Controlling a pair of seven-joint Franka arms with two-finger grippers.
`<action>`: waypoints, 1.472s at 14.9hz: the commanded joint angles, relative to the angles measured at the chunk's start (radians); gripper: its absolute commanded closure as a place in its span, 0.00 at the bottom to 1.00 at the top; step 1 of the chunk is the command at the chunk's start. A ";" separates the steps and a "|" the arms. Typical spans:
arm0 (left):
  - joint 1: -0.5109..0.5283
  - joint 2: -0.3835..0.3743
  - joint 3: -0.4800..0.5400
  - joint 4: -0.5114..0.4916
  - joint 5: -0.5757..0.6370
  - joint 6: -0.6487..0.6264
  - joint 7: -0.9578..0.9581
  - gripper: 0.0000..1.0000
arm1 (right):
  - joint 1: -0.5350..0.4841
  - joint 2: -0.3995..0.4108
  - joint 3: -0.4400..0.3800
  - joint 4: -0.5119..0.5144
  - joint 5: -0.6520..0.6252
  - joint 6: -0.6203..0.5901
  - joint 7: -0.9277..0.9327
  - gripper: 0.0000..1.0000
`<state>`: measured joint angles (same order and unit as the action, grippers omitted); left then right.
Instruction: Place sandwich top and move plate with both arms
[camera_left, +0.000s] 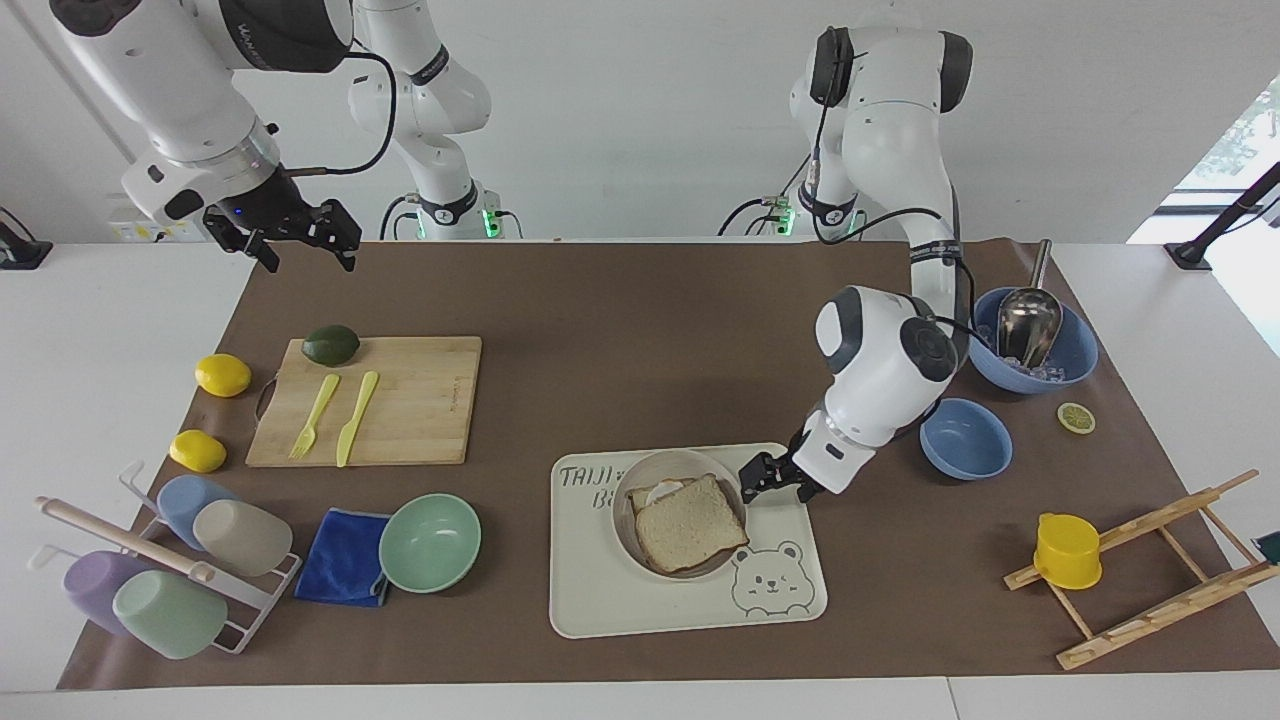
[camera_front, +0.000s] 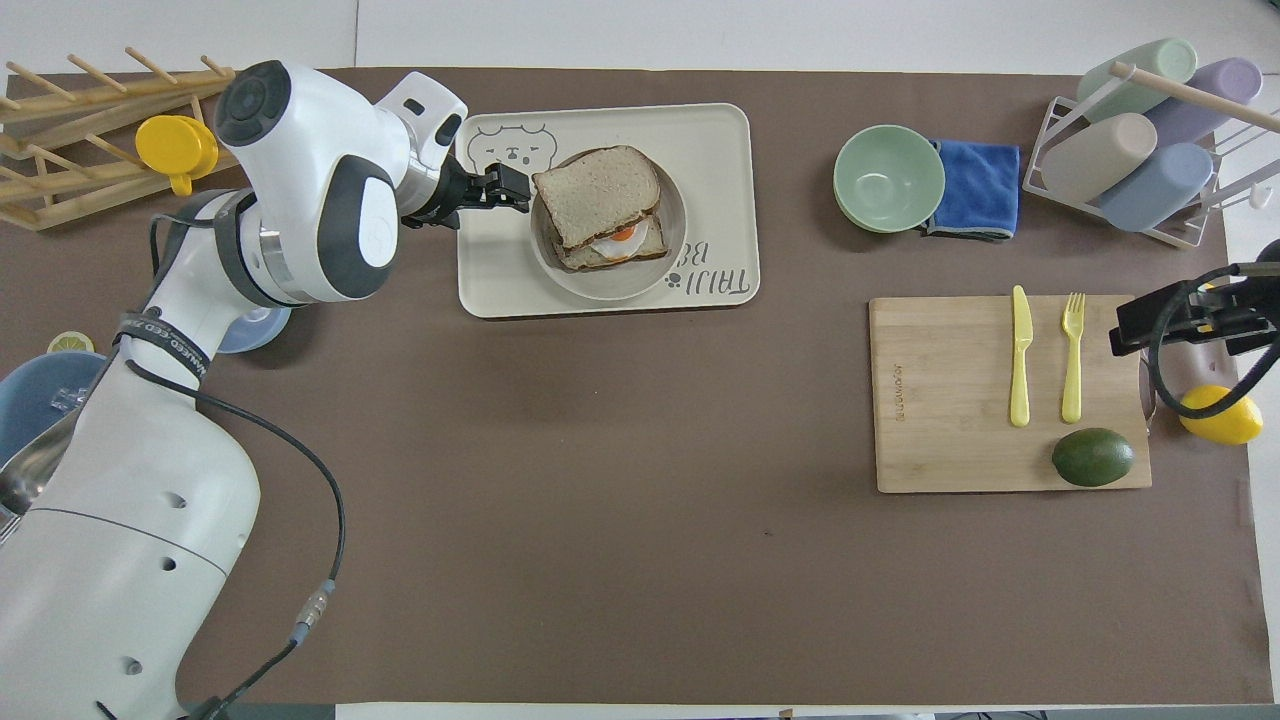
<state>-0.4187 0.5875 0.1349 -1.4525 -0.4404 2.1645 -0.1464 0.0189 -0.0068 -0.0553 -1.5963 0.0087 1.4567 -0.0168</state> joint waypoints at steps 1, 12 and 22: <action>0.070 -0.101 0.012 -0.031 0.015 -0.101 0.005 0.00 | -0.010 -0.013 0.009 -0.017 -0.032 0.022 -0.031 0.00; 0.106 -0.330 0.140 -0.023 0.239 -0.402 0.007 0.00 | -0.010 -0.015 0.011 -0.019 -0.032 0.020 -0.031 0.00; 0.337 -0.552 -0.113 -0.020 0.397 -0.790 0.016 0.00 | -0.010 -0.015 0.011 -0.019 -0.032 0.022 -0.032 0.00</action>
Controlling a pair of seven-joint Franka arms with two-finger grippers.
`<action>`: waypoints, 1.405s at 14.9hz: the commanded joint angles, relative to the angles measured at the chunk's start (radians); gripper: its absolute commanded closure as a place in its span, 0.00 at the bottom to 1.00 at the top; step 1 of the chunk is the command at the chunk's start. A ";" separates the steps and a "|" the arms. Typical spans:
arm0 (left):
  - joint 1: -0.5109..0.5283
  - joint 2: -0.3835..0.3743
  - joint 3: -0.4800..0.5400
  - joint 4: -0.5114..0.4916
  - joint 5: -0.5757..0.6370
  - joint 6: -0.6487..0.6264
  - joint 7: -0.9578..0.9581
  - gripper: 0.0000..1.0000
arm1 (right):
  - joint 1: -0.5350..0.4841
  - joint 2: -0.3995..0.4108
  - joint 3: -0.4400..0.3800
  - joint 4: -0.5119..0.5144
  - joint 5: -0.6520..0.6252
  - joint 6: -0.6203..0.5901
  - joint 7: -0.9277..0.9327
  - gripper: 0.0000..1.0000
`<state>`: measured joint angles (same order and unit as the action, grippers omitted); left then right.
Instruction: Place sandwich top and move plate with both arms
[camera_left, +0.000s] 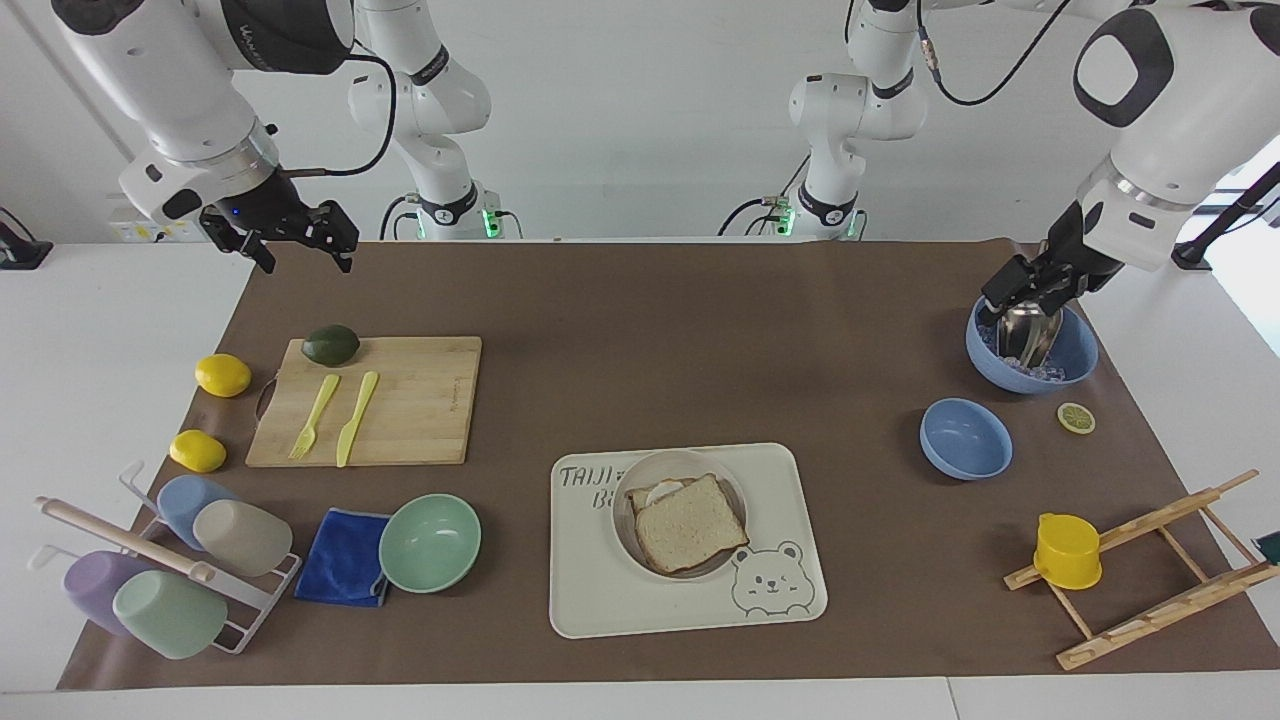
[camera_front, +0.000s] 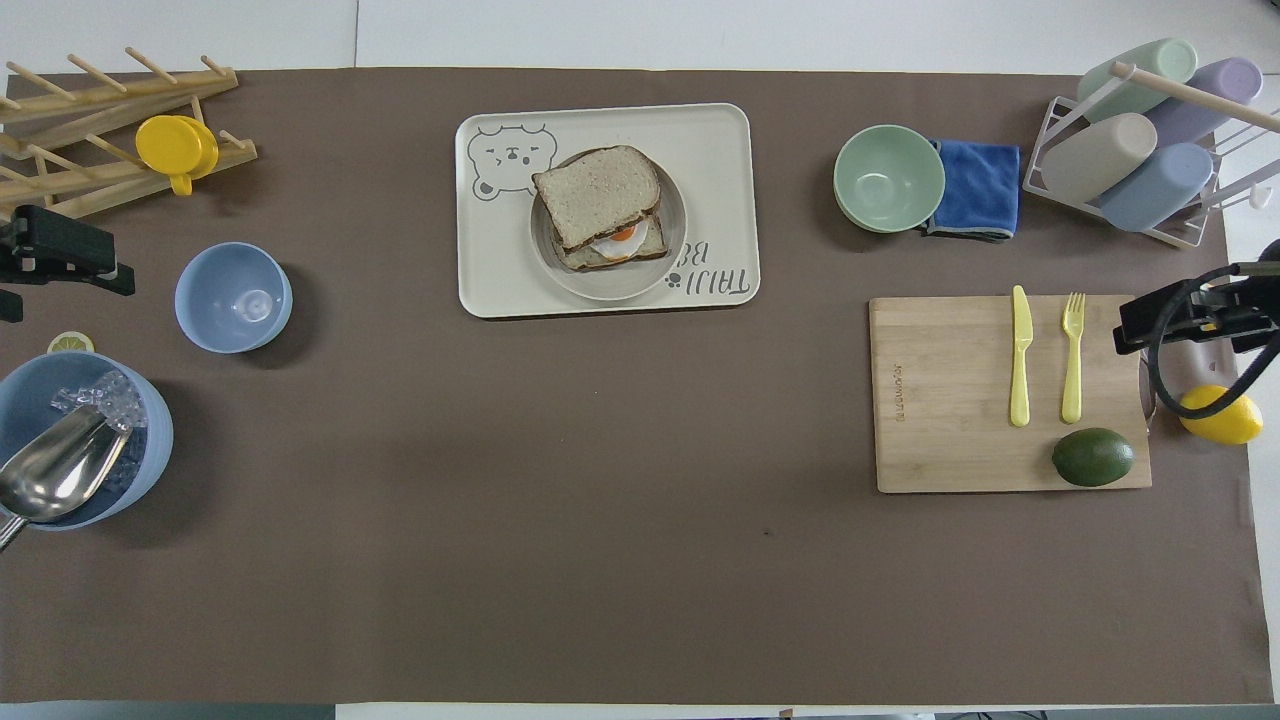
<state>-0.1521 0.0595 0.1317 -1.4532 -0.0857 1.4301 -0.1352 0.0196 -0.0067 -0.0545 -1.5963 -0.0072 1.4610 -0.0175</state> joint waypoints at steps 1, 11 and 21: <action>0.083 -0.041 -0.134 -0.021 0.047 -0.078 0.005 0.00 | -0.010 -0.015 0.010 -0.019 -0.016 0.018 -0.032 0.00; 0.057 -0.109 -0.123 -0.141 0.047 0.072 0.035 0.00 | -0.010 -0.015 0.010 -0.019 -0.016 0.018 -0.030 0.00; 0.008 -0.072 -0.069 -0.116 0.049 0.089 0.052 0.00 | -0.009 -0.015 0.010 -0.019 -0.016 0.016 -0.030 0.00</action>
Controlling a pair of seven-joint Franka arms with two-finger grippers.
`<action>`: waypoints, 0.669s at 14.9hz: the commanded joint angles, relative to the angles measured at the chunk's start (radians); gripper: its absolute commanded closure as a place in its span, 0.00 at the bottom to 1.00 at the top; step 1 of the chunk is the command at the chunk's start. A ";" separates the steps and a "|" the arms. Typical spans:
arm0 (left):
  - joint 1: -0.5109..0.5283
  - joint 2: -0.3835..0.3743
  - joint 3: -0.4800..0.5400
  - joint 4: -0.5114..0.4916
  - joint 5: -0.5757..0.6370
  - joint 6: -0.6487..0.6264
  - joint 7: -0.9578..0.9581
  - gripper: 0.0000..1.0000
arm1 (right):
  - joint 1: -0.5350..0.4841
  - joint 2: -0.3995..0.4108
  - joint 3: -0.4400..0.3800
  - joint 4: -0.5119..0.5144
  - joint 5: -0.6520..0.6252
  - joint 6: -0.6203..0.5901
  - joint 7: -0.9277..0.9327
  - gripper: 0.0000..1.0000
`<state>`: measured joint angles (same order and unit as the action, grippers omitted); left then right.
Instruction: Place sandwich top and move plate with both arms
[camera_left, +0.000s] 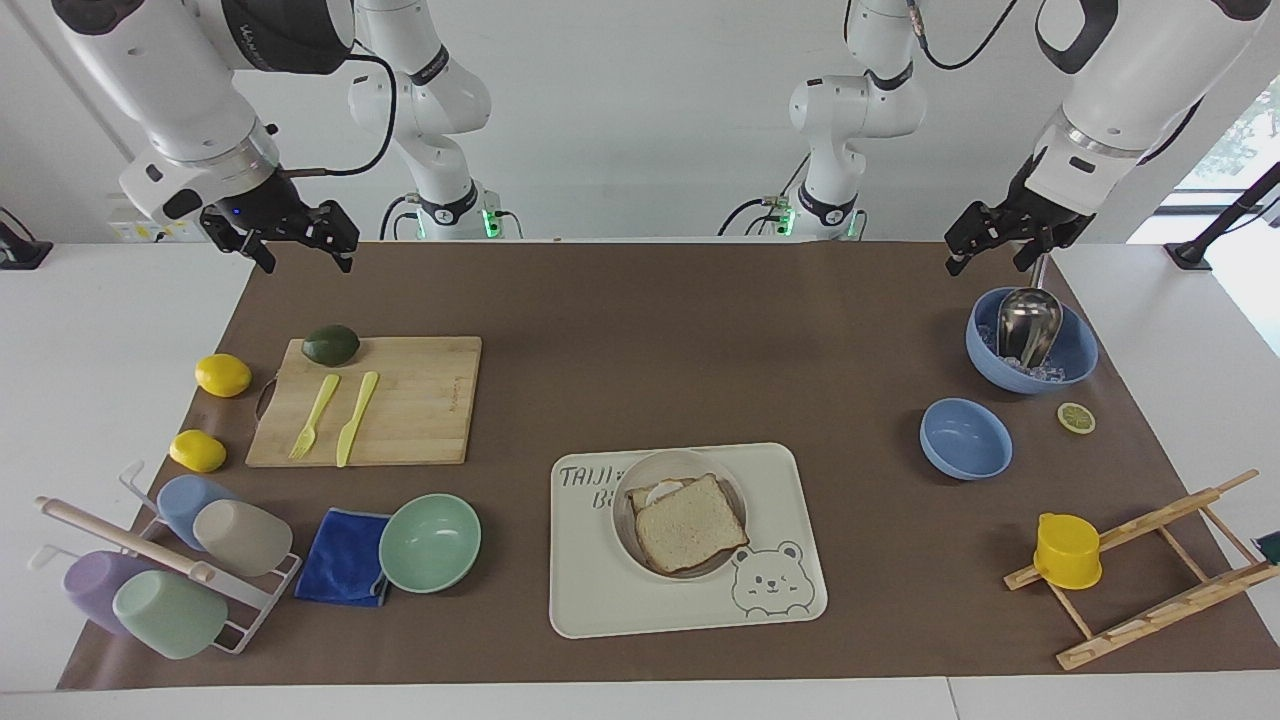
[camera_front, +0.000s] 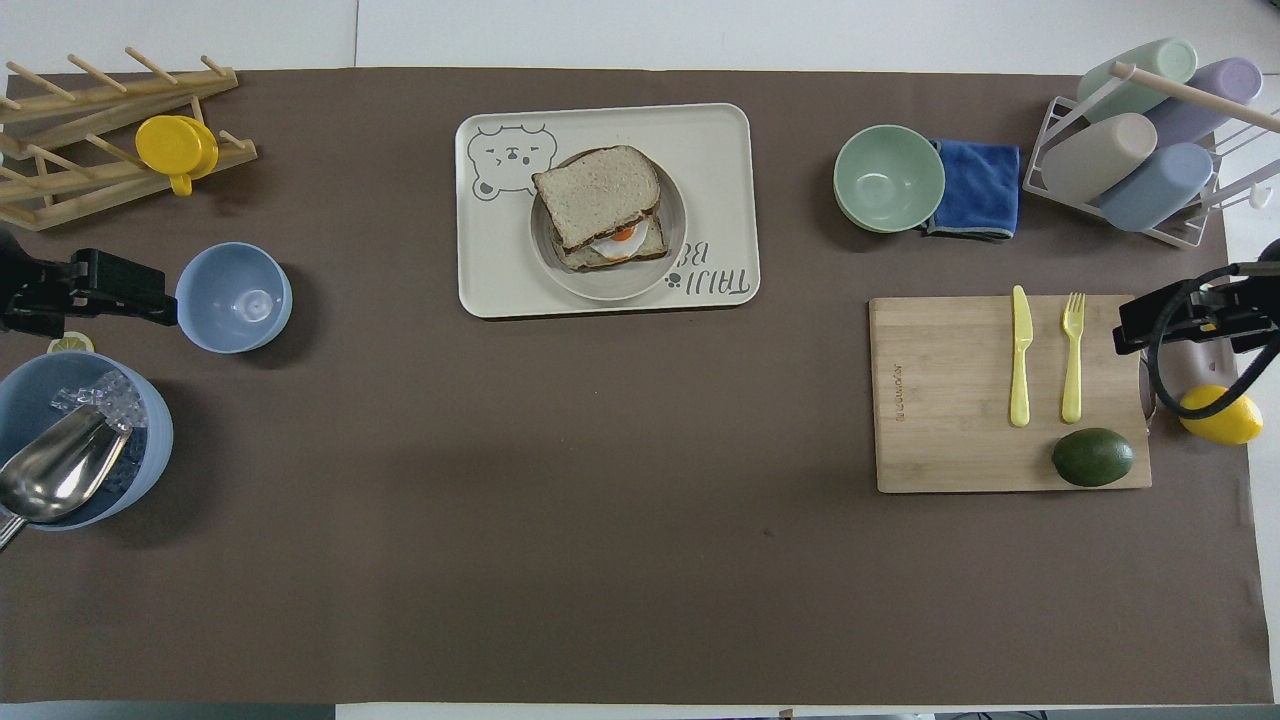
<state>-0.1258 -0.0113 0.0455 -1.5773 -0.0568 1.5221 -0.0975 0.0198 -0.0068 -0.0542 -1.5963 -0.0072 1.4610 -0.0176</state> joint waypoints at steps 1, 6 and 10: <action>-0.018 -0.001 0.017 0.008 0.037 -0.014 0.015 0.00 | -0.009 -0.015 0.010 -0.019 -0.016 0.018 -0.030 0.00; -0.012 -0.004 0.011 0.002 0.077 -0.002 0.039 0.00 | -0.009 -0.015 0.010 -0.019 -0.016 0.018 -0.030 0.00; -0.009 -0.004 0.013 0.002 0.048 0.003 0.039 0.00 | -0.009 -0.015 0.010 -0.019 -0.016 0.018 -0.030 0.00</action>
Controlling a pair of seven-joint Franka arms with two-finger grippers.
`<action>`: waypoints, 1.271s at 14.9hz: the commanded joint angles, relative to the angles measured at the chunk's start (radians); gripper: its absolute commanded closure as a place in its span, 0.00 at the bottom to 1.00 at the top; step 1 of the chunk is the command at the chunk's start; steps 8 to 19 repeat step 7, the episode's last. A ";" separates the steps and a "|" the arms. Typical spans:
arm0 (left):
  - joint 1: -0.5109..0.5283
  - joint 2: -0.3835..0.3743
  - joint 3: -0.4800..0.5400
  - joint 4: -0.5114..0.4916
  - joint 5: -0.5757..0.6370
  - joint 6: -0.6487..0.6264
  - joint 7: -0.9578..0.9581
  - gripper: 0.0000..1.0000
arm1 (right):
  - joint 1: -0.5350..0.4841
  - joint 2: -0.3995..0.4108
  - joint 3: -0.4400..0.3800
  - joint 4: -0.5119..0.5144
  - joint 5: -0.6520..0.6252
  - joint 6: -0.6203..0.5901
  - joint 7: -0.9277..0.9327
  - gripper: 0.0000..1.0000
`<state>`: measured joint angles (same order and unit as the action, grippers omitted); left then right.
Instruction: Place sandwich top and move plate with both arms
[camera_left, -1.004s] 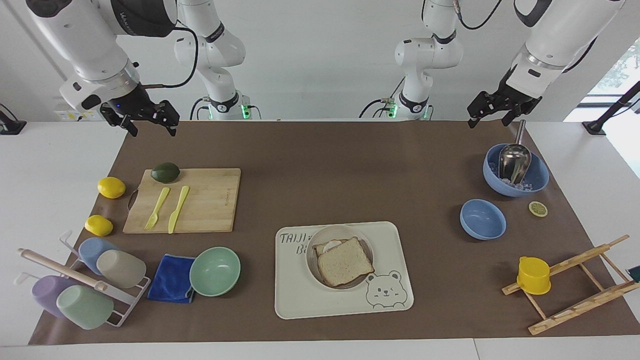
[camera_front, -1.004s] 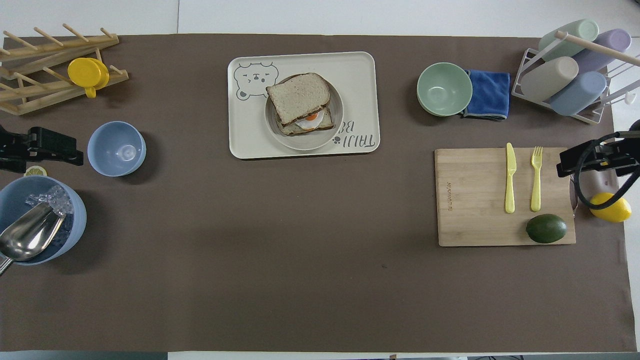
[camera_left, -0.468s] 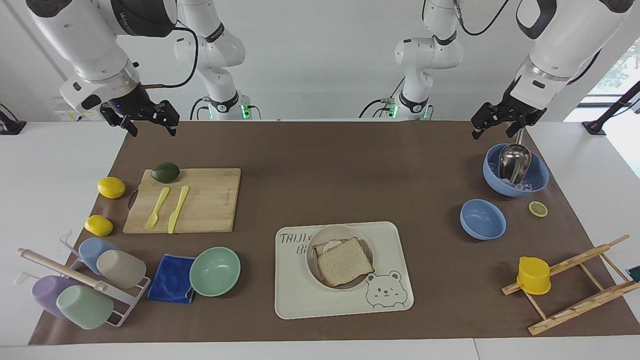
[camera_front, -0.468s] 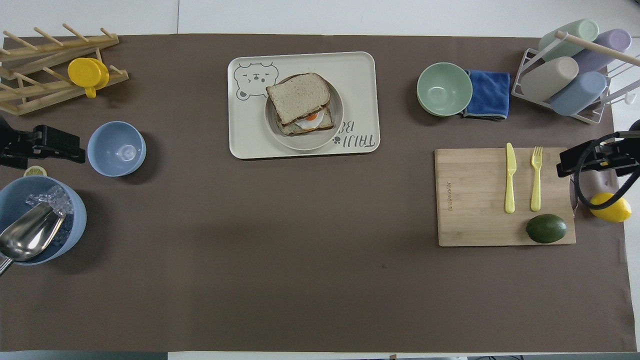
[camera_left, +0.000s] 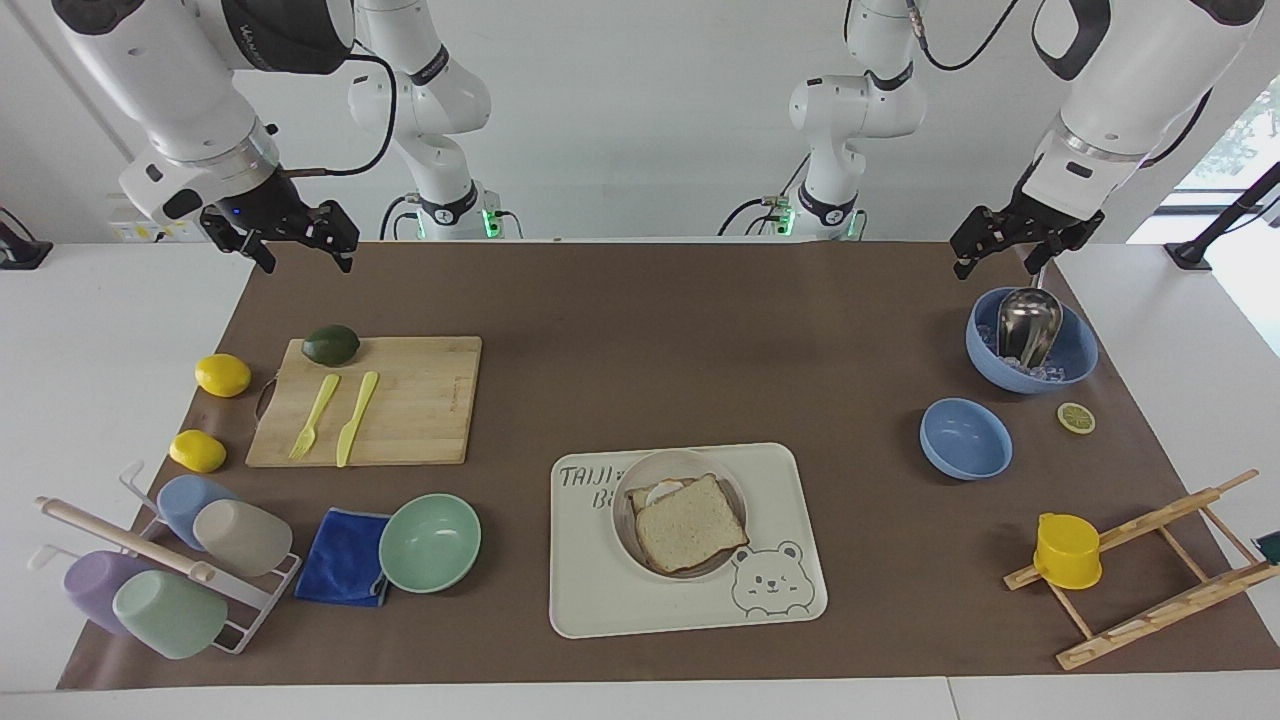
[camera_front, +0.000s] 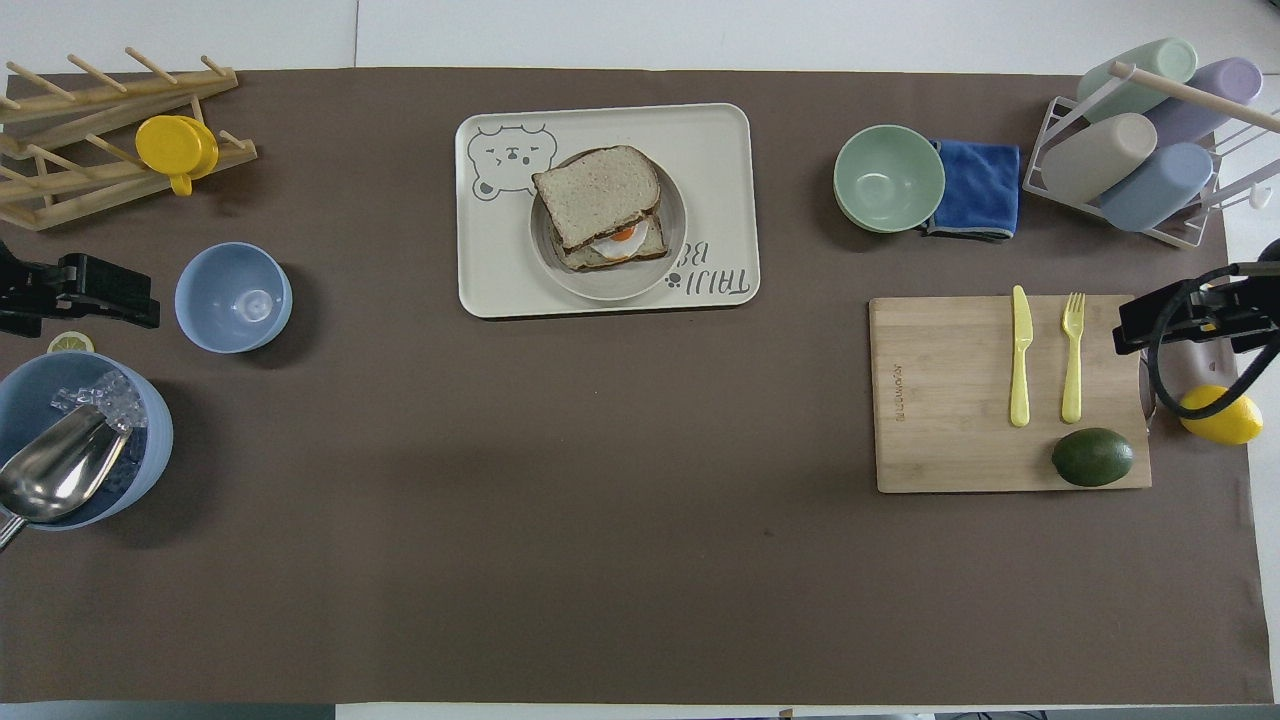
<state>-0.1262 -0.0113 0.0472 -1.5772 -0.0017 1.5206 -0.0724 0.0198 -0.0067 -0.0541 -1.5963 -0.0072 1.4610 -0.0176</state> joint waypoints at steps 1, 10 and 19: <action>-0.007 -0.004 0.011 0.002 -0.017 0.007 0.011 0.00 | -0.009 -0.015 0.010 -0.019 -0.016 0.018 -0.030 0.00; -0.004 -0.009 0.013 0.000 -0.017 0.004 0.017 0.00 | -0.009 -0.013 0.010 -0.019 -0.016 0.018 -0.030 0.00; -0.004 -0.009 0.013 0.000 -0.017 0.004 0.017 0.00 | -0.009 -0.013 0.010 -0.019 -0.016 0.018 -0.030 0.00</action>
